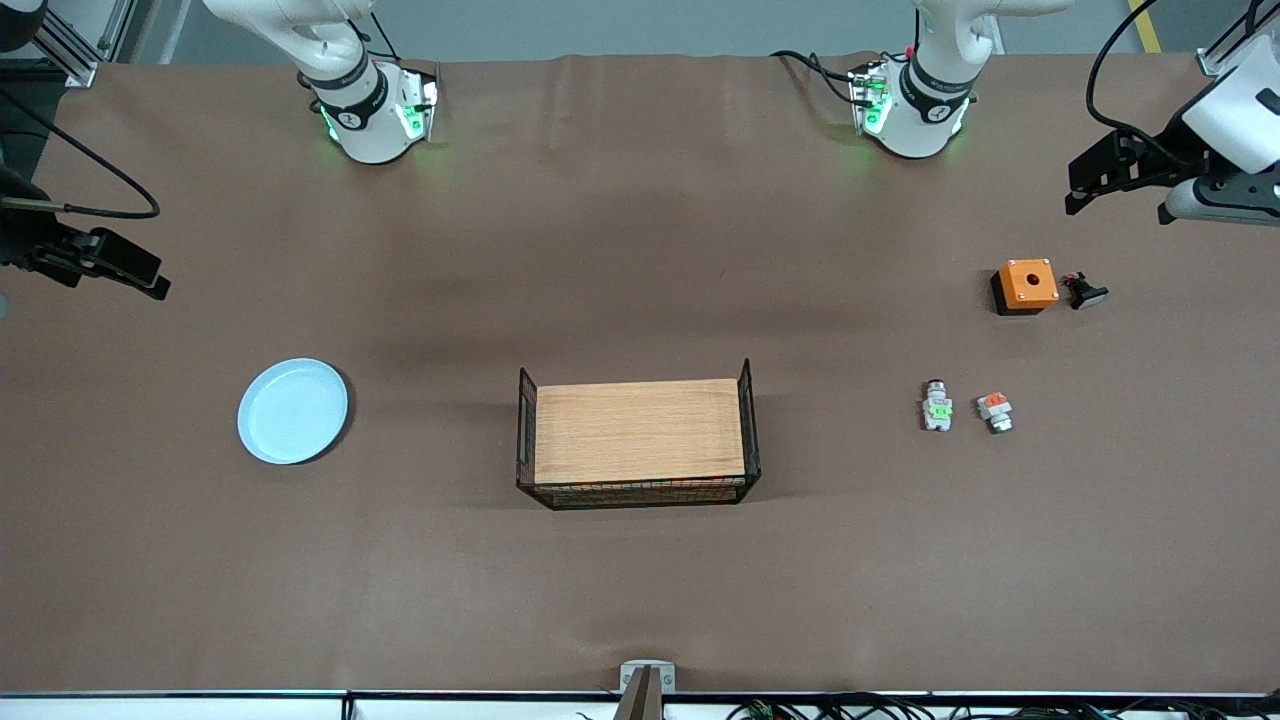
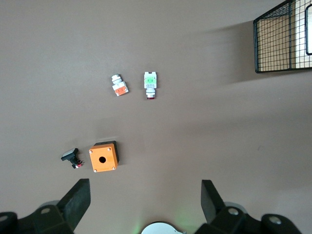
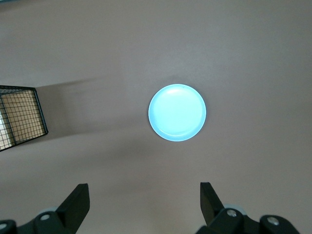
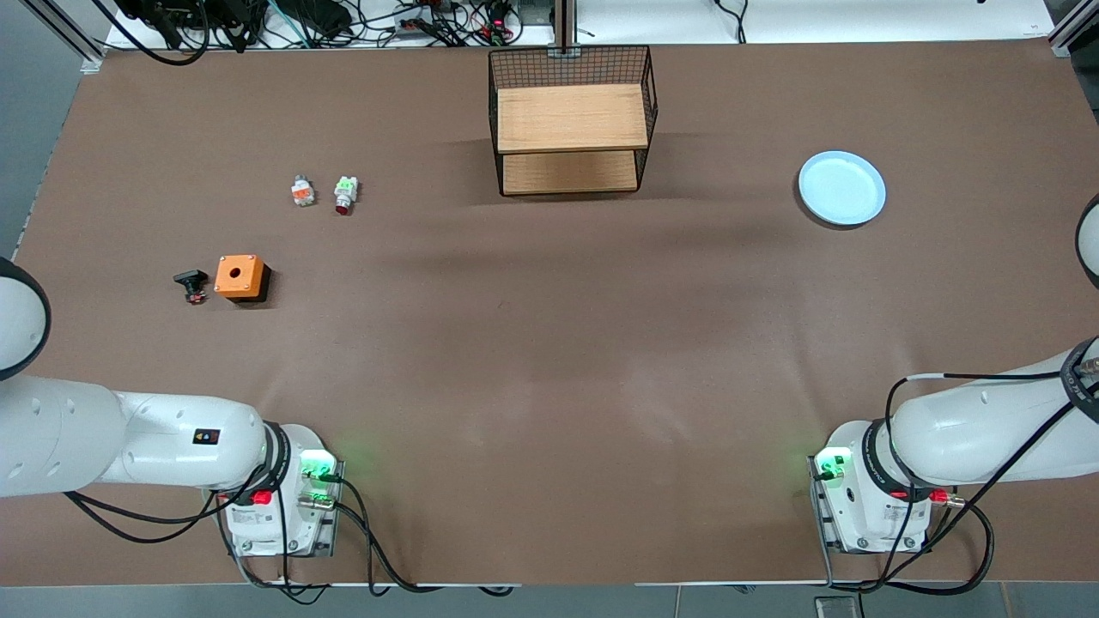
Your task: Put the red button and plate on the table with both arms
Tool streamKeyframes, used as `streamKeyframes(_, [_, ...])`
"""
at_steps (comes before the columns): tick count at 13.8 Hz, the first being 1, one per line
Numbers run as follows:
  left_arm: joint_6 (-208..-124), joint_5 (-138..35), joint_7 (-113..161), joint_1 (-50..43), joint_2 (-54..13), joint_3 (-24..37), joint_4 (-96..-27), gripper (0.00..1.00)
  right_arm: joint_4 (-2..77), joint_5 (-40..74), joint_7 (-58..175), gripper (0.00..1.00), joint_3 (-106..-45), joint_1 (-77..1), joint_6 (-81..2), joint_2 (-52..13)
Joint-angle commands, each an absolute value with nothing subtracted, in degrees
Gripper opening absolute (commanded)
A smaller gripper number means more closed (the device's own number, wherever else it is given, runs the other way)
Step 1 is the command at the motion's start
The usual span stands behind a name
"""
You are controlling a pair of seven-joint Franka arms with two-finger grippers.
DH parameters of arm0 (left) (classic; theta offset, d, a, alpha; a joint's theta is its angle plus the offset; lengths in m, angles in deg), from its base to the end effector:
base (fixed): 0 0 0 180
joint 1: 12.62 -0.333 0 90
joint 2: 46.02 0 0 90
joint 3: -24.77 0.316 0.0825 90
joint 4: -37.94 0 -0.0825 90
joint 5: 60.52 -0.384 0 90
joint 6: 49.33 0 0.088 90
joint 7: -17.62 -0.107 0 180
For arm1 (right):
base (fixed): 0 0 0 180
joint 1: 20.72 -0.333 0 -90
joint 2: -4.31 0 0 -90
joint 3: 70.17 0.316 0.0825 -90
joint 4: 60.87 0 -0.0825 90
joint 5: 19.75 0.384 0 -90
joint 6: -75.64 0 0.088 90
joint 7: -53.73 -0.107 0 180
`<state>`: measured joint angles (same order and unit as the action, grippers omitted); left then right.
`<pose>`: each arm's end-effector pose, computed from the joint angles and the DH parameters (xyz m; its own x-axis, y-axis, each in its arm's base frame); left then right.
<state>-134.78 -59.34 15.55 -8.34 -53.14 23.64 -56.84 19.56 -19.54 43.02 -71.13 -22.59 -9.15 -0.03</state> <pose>0.5043 -0.0508 0.6446 0.9906 -0.1315 -0.0379 -0.1308 -0.9912 0.0195 0.5690 0.0099 0.6520 0.9855 -0.1698 -0.0001 -0.1698 -0.9855 -0.0024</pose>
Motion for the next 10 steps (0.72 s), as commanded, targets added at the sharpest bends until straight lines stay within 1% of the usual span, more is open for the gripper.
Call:
streamKeyframes(1, [-134.41, -58.85, 15.95, -7.96, -54.46, 24.42, -57.68, 1.0, 22.17, -19.05, 42.74, 1.0, -70.96, -22.92, -8.47, 3.5])
streamKeyframes(4, [-135.29, -59.2, 15.95, -8.05, -54.37, 24.33, -57.25, 1.0, 26.57, -19.05, 43.27, 1.0, -71.22, -22.57, -10.75, 5.71])
streamKeyframes(10, [-137.22, -61.84, 15.16, -8.05, -55.07, 23.8, -57.59, 1.0, 24.47, -19.05, 43.45, 1.0, -71.14, -22.66, -11.02, 5.45])
